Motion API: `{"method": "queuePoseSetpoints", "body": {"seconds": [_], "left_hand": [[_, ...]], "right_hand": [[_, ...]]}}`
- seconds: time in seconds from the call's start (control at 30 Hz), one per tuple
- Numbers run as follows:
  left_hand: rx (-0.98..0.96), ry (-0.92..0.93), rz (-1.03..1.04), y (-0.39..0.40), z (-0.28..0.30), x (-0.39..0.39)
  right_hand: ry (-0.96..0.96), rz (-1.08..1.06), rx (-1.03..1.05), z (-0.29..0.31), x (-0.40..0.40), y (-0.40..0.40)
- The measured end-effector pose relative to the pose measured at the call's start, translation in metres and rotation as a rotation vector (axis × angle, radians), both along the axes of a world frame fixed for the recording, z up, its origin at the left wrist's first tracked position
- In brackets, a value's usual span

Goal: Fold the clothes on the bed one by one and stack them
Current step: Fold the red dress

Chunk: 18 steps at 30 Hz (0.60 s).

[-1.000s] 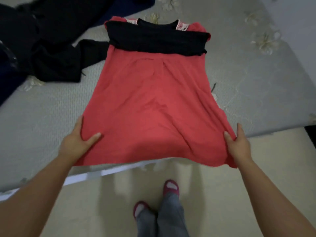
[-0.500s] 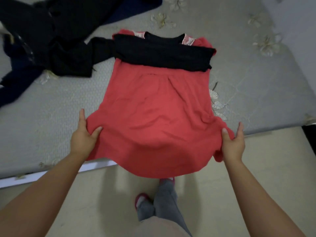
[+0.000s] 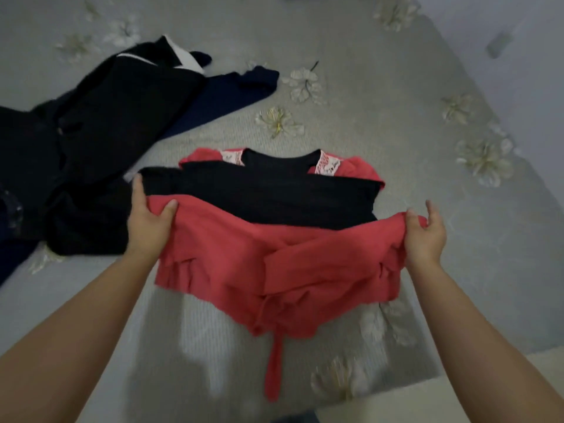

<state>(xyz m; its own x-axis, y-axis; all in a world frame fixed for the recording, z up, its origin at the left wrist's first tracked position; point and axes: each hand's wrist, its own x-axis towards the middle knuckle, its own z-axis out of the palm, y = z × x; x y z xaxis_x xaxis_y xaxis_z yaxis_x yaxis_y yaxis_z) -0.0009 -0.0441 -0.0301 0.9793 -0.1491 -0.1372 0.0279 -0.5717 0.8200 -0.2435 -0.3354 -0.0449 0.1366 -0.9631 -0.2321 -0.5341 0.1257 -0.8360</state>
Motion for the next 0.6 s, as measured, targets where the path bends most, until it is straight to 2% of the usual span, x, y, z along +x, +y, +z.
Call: {"method": "queuePoseSetpoints", "body": {"seconds": [0.07,0.13,0.17,0.2,0.23,0.27,0.3,0.4,0.47,0.53,0.6], "left_hand": [[-0.22,0.178,0.155,-0.02,-0.02,0.056],[-0.417,0.415,0.265,-0.04,-0.03,0.101],[-0.505,0.448,0.302,-0.051,-0.032,0.114],[-0.626,0.449,0.355,-0.063,-0.031,0.118],[-0.725,0.495,0.371,-0.075,-0.031,0.118],[-0.686,0.499,0.339,-0.086,-0.033,0.113],[-0.55,0.449,0.313,-0.098,-0.037,0.106],[0.057,0.157,0.043,-0.098,-0.063,0.084],[0.413,0.04,-0.147,-0.085,-0.08,0.074],[0.54,0.098,-0.138,-0.073,-0.09,0.06],[0.553,0.188,-0.083,-0.062,-0.093,0.044]], "right_hand": [[-0.119,-0.148,0.161,-0.014,0.021,-0.048],[-0.271,-0.197,0.349,-0.023,0.045,-0.086],[-0.323,-0.205,0.398,-0.025,0.059,-0.097],[-0.302,-0.172,0.378,-0.026,0.072,-0.104],[-0.199,-0.147,0.335,-0.028,0.083,-0.105],[-0.148,-0.09,0.324,-0.031,0.095,-0.101],[-0.107,-0.014,0.274,-0.039,0.102,-0.099],[0.058,0.144,0.037,-0.049,0.099,-0.08],[0.235,0.273,-0.098,-0.05,0.087,-0.063],[0.349,0.302,-0.209,-0.059,0.068,-0.048],[0.461,0.281,-0.165,-0.065,0.049,-0.027]]}}
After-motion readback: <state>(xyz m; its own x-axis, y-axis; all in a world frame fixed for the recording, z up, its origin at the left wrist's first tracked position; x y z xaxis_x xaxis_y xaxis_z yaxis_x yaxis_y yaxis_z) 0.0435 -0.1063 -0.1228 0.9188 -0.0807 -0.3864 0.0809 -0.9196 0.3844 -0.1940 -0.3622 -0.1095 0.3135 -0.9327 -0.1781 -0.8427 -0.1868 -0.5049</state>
